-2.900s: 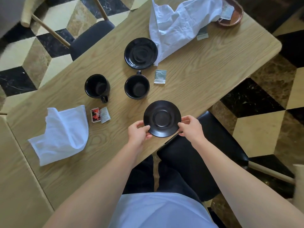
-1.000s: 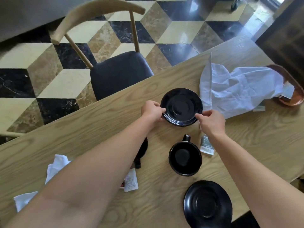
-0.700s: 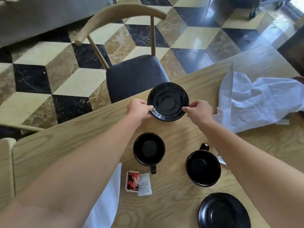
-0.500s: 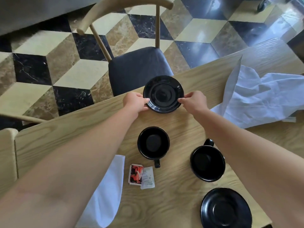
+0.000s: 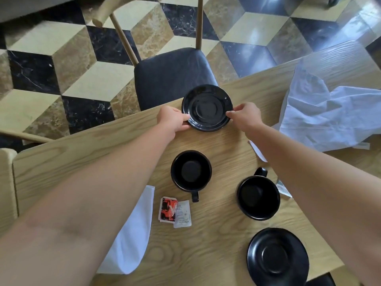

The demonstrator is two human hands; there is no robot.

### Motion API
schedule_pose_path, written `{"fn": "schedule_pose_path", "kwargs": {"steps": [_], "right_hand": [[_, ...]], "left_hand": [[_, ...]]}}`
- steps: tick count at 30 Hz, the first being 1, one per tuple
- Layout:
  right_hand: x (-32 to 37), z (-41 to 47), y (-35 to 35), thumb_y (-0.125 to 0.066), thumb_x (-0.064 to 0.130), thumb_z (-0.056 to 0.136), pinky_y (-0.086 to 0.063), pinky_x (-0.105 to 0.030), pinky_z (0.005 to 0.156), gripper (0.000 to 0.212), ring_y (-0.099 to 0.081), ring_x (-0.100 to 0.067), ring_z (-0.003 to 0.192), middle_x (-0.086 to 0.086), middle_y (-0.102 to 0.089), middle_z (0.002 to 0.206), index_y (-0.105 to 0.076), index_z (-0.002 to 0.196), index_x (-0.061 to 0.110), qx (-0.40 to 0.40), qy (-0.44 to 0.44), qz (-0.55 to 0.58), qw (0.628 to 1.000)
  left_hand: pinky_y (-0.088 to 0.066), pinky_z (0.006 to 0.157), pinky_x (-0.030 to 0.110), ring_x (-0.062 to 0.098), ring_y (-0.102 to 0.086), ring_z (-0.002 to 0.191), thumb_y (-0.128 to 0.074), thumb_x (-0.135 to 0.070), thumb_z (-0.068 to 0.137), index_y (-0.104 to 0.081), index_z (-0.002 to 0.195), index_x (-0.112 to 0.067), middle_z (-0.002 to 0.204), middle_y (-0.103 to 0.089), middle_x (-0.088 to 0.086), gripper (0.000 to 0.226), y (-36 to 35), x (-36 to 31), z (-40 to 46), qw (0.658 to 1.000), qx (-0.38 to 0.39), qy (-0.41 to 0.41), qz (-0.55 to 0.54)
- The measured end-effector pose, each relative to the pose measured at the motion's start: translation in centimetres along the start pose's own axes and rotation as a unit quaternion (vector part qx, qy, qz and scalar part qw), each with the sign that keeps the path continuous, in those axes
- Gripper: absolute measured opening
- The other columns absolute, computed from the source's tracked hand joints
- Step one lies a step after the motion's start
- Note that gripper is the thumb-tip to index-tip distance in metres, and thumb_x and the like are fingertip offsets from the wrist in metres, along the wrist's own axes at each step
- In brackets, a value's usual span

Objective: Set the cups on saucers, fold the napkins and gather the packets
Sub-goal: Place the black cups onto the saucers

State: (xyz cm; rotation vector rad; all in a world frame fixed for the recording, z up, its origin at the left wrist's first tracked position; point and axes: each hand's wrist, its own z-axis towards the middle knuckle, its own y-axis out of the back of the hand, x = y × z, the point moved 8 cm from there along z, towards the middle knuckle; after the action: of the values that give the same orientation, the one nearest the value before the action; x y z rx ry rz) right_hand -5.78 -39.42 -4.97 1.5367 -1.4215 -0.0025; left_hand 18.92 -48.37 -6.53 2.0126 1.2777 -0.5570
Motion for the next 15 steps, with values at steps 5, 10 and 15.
{"fn": "schedule_pose_path", "kwargs": {"steps": [5,10,15], "right_hand": [[-2.0,-3.1,1.0,-0.061,0.040,0.092,-0.057,-0.049,0.091,0.037,-0.069,-0.030,0.099,-0.010,-0.073,0.102,-0.066,0.106,0.006,0.010,-0.009,0.057,0.998],[-7.0,-10.2,5.1,-0.065,0.038,0.086,-0.048,-0.026,0.068,0.026,-0.069,-0.012,0.089,0.004,-0.073,0.094,-0.069,0.101,0.018,-0.015,0.027,0.040,0.999],[-13.9,-16.4,7.9,-0.075,0.043,0.081,-0.047,-0.021,0.074,0.040,-0.065,-0.010,0.100,0.005,-0.068,0.108,-0.067,0.112,0.018,-0.045,-0.009,0.064,0.997]], "left_hand": [[-0.057,0.085,0.038,0.025,-0.070,0.090,-0.065,-0.036,0.089,-0.061,0.098,-0.014,0.103,-0.068,0.005,0.025,0.4,-1.6,-5.3,0.981,-0.052,-0.088,0.163],[-0.043,0.067,0.015,0.000,-0.058,0.083,-0.061,-0.036,0.079,-0.059,0.100,-0.033,0.097,-0.062,-0.008,0.021,-2.9,-0.5,-18.6,0.969,-0.001,-0.235,0.080],[-0.042,0.067,0.005,-0.015,-0.051,0.078,-0.066,-0.022,0.089,-0.053,0.101,-0.028,0.104,-0.053,-0.004,0.019,-7.0,10.1,-25.9,0.992,-0.017,-0.126,0.018]]}}
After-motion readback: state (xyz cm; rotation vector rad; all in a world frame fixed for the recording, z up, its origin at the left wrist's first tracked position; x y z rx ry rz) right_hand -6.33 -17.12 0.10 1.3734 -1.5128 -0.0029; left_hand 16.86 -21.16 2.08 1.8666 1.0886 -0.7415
